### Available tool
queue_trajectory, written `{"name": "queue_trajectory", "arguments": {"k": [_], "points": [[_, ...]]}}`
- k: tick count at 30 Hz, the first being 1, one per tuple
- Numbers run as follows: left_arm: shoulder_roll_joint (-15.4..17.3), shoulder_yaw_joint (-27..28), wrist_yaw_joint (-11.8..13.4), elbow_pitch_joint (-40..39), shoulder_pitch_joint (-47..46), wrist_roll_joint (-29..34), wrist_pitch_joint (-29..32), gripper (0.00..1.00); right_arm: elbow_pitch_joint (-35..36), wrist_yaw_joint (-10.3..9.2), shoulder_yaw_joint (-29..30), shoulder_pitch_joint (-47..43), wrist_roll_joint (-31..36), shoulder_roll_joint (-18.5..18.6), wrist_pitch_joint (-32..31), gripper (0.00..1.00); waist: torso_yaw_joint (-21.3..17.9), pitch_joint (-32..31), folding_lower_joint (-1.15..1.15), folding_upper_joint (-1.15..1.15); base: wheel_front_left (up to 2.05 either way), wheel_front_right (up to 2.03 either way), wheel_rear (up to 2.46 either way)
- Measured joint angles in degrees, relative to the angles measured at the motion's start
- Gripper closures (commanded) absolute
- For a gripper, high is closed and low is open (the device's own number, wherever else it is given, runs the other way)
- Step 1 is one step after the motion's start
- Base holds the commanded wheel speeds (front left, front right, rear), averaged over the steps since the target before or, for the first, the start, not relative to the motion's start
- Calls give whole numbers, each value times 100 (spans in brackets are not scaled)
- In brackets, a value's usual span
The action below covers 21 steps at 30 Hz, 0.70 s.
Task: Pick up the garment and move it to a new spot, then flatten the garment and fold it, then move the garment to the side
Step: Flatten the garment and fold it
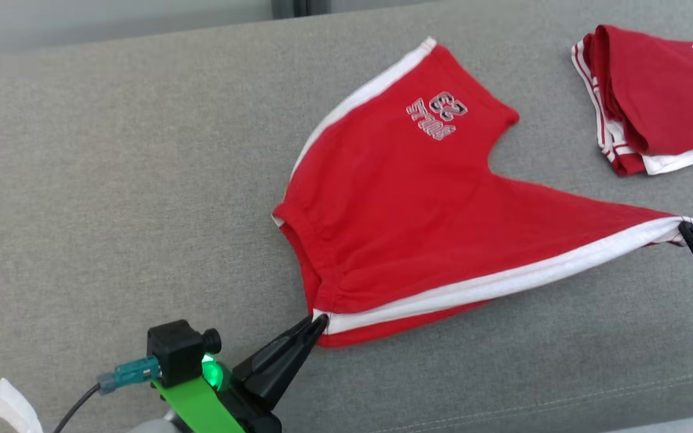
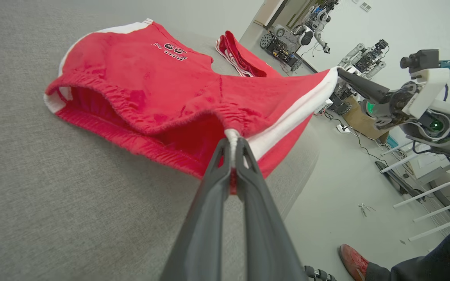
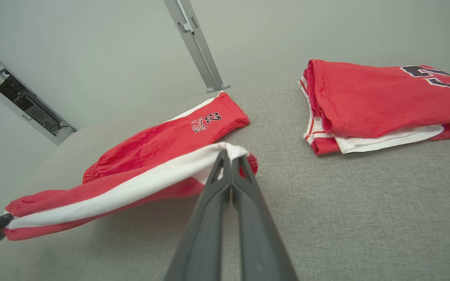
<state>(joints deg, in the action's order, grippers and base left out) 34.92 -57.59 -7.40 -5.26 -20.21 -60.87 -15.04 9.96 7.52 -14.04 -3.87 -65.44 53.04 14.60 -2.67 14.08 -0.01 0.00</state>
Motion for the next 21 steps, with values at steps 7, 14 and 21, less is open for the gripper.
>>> {"name": "queue_trajectory", "arguments": {"k": [7, 14, 21], "points": [[167, 188, 45, -162, -23, -194, 75, 100, 278, 2, 557, -289, 486, 99, -468, 100, 194, -123, 0, 0, 0, 0, 0], [-112, 328, 62, 127, -509, -612, 455, 100, 350, 2, 746, 282, 856, 2, -1249, 100, 393, 105, 0, 0, 0, 0, 0], [-759, 544, 57, 445, -1062, -1417, 857, 100, 208, 1, 619, 1355, 1063, 278, -2026, 100, 645, 514, 0, 0, 0, 0, 0]]}}
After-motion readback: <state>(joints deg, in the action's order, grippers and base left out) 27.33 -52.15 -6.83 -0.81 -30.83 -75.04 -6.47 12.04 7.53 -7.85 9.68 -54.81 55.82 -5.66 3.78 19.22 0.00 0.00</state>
